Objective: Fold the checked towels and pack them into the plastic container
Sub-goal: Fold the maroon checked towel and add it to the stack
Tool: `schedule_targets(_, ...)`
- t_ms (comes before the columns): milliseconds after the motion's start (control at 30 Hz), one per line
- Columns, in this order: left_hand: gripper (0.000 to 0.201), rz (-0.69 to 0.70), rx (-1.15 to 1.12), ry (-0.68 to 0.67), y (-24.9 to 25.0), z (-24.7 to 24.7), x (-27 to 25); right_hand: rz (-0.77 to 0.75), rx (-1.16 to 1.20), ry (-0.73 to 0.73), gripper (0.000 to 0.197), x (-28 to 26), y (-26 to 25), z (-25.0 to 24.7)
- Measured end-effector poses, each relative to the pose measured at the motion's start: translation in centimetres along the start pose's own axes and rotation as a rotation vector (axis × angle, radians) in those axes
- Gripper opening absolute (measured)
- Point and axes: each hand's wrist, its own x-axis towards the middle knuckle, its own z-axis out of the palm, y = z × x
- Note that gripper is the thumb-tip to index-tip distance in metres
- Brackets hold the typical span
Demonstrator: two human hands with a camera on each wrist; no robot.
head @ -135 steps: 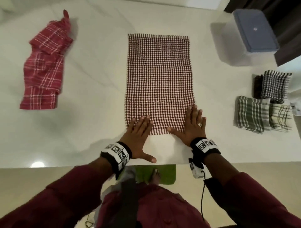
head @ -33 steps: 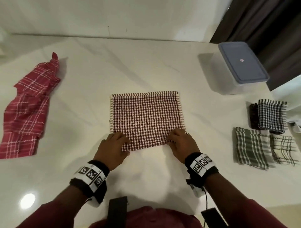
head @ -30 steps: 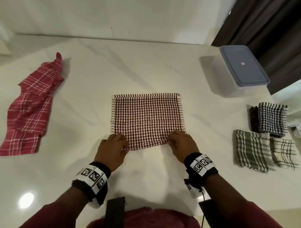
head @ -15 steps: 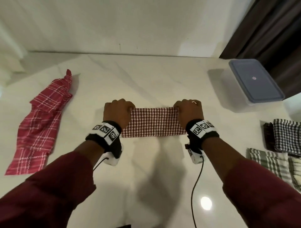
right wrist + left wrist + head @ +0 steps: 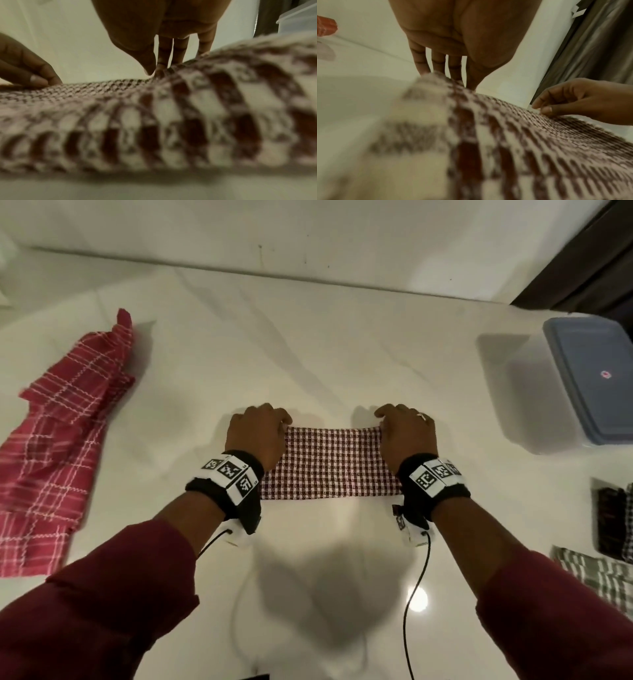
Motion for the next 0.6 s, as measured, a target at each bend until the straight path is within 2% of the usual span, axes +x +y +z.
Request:
schedule_targets(100,0.035,0.07,-0.017,0.129,0.3,-0.7,-1.3,-0.07,0.135,0.151,0.03,-2.1,-1.0,-0.3)
schedule_targets(167,0.037,0.141,-0.127,0.136,0.9,-0.5,-2.4,-0.146,0.236,0.146,0.027,-4.5,-2.4,-0.1)
schedule_targets(233,0.039,0.187,-0.256,0.055,1.4,0.4,-3.2,-0.211,0.284,0.047,0.03,-6.5,-4.1,0.9)
schedule_targets(300,0.044,0.209,-0.275,-0.017,1.6,1.6,-3.8,-0.248,0.246,-0.058,0.043,-7.3,-5.4,2.3)
schedule_targets(400,0.051,0.225,-0.199,-0.066,1.7,3.0,-4.4,-0.249,0.154,-0.245,0.068,-7.2,-6.4,3.5)
schedule_targets(500,0.058,0.21,-0.128,-0.134,0.9,4.8,-5.2,-0.223,0.121,-0.314,0.075,-7.1,-6.2,4.3)
schedule_targets(600,0.067,0.255,-0.008,-0.133,-0.1,6.0,-5.4,-0.152,0.068,-0.366,0.086,-6.6,-4.8,4.7)
